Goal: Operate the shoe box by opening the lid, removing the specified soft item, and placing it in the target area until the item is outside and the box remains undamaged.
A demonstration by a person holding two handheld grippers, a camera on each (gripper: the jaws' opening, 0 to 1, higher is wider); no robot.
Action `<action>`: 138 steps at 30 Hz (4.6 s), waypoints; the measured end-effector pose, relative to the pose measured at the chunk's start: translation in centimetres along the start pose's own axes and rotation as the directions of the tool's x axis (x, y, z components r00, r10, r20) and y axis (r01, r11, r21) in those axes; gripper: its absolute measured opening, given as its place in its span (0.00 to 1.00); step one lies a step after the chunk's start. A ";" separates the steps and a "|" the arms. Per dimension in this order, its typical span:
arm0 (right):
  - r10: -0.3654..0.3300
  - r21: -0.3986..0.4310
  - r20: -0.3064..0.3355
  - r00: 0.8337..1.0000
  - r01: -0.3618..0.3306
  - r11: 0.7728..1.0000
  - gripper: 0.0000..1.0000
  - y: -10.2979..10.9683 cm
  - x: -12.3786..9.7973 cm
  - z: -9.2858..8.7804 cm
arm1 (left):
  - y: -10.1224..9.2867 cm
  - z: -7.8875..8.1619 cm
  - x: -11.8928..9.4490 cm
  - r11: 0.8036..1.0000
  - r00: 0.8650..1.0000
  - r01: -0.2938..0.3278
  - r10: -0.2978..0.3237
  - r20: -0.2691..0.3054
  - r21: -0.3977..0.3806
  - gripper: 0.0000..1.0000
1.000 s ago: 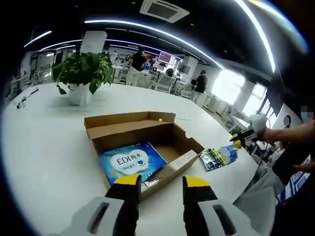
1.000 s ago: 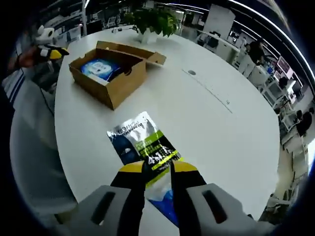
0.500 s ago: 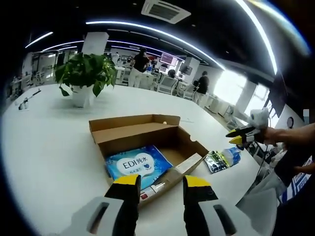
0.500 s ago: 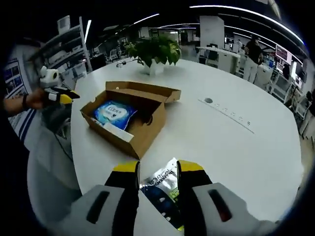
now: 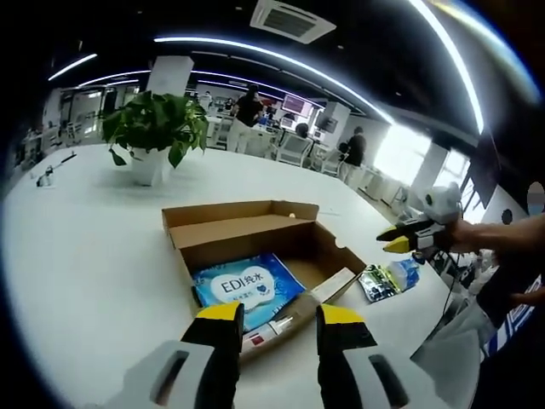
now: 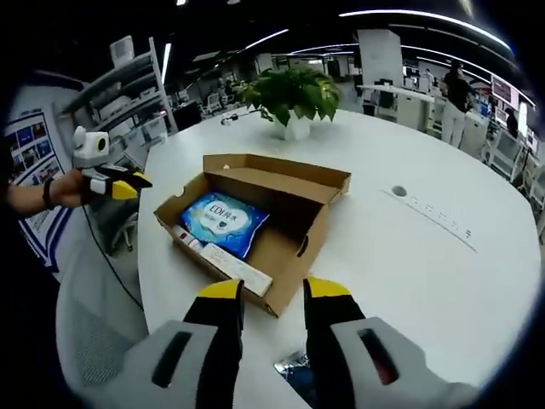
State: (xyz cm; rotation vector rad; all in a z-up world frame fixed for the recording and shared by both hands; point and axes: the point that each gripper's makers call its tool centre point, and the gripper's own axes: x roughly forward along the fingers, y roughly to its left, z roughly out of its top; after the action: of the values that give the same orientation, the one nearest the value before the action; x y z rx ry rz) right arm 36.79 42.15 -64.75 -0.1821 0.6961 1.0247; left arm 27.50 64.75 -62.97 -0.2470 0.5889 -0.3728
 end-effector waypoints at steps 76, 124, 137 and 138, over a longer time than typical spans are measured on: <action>0.004 0.236 -0.230 0.973 0.052 0.970 0.00 1.5 18.8 -1.7 | 0.3 -2.3 -1.8 1.000 1.000 -0.003 0.002 -0.022 -0.025 0.34; -0.102 0.186 -0.219 0.970 0.145 0.972 0.00 -2.1 15.4 -1.8 | 3.6 -4.8 12.2 0.976 0.901 -0.211 0.176 -0.396 -0.048 0.33; -0.098 0.153 -0.214 0.972 0.132 0.979 0.00 -0.2 14.1 -1.7 | 4.4 -7.4 14.2 0.953 0.864 -0.258 0.153 -0.480 -0.161 0.32; -0.097 0.154 -0.213 0.972 0.132 0.979 0.00 -0.2 14.1 -1.7 | 4.2 -7.5 14.3 0.953 0.866 -0.254 0.147 -0.479 -0.166 0.31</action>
State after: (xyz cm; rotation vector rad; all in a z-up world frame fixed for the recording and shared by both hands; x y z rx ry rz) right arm 40.82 51.48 -74.69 -0.1813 0.9447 0.8389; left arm 35.27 61.80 -77.46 -0.3125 1.1245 -0.1561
